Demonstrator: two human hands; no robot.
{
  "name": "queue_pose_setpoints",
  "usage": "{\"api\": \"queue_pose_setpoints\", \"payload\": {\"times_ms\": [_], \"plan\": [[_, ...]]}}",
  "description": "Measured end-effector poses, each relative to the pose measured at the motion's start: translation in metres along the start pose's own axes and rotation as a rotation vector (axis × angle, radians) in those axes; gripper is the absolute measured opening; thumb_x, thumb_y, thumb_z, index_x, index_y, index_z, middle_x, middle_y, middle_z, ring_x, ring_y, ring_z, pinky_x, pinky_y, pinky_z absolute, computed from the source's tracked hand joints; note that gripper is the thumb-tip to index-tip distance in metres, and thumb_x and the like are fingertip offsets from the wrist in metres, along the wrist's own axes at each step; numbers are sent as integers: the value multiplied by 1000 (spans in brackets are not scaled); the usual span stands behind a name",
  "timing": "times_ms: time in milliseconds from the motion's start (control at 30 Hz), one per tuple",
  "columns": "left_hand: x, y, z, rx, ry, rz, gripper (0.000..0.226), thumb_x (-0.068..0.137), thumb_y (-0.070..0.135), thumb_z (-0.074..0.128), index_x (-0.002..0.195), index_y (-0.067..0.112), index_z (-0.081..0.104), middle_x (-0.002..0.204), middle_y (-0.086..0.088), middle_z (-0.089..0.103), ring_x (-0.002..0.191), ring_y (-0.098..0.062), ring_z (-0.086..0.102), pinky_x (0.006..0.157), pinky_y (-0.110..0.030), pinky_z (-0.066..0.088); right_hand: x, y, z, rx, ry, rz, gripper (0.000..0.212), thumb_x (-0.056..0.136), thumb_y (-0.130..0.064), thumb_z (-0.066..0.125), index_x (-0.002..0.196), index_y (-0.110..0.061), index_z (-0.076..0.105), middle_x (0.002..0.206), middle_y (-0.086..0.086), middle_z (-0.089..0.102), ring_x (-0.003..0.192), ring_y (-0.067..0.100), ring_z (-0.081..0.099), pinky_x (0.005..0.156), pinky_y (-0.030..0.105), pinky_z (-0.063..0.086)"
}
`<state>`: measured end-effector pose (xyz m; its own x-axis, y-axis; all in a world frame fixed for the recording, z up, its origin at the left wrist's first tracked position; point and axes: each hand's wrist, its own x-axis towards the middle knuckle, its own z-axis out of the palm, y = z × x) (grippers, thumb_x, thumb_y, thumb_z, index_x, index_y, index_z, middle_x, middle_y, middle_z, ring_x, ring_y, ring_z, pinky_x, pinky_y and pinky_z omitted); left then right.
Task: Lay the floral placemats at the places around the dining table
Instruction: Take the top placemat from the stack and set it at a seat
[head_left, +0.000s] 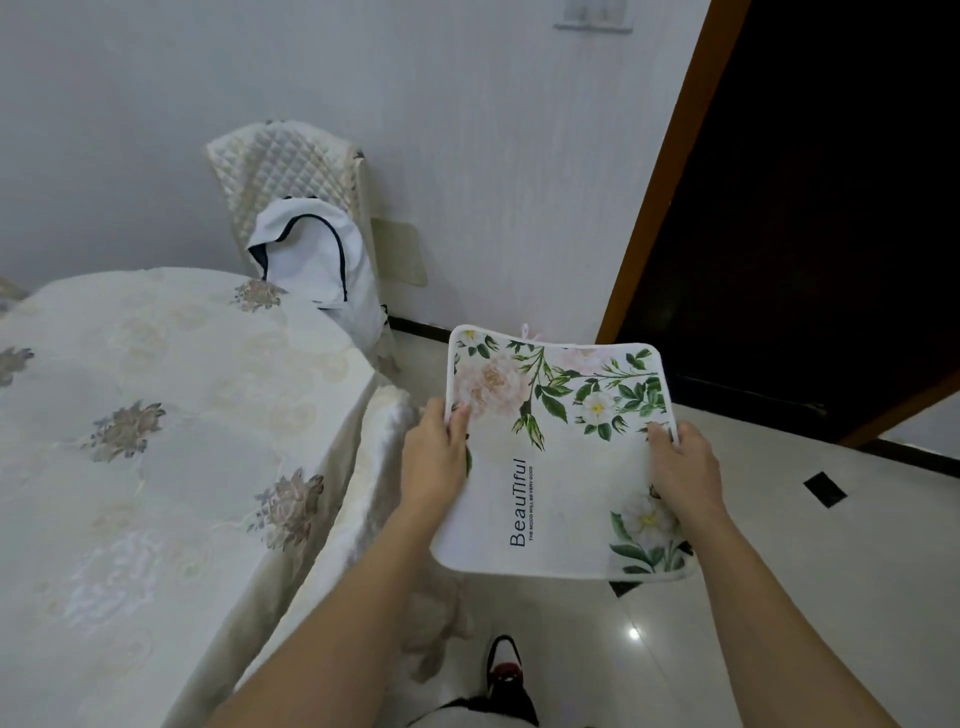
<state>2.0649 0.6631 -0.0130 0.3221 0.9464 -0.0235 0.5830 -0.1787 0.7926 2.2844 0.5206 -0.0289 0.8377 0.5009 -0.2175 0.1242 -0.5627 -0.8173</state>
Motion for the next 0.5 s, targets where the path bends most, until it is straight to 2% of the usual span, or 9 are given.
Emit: {"api": "queue_pose_setpoints", "payload": {"times_ms": [167,300,500], "plan": [[67,9,16,3,10,-16,32,103,36,43,91,7,49,82,-3,60,73,-21,56,58,-32,34,62,-28,13,29,-17,4,25,101,-33,46,100,-12,59,89,3,64,78,17,60,62,29,43],[113,13,26,-30,27,-55,34,102,38,43,92,6,50,81,-1,62,68,-10,54,53,-23,36,113,-49,28,16,-54,-26,23,102,-32,45,98,-14,59,90,3,63,79,18,59,59,30,41],[188,16,48,-83,102,-127,37,102,38,44,87,5,47,75,0,58,65,-15,52,55,-30,39,205,-88,61,-7,-136,-79,20,103,-31,44,102,-17,58,88,-2,61,78,14,57,58,28,39]]}}
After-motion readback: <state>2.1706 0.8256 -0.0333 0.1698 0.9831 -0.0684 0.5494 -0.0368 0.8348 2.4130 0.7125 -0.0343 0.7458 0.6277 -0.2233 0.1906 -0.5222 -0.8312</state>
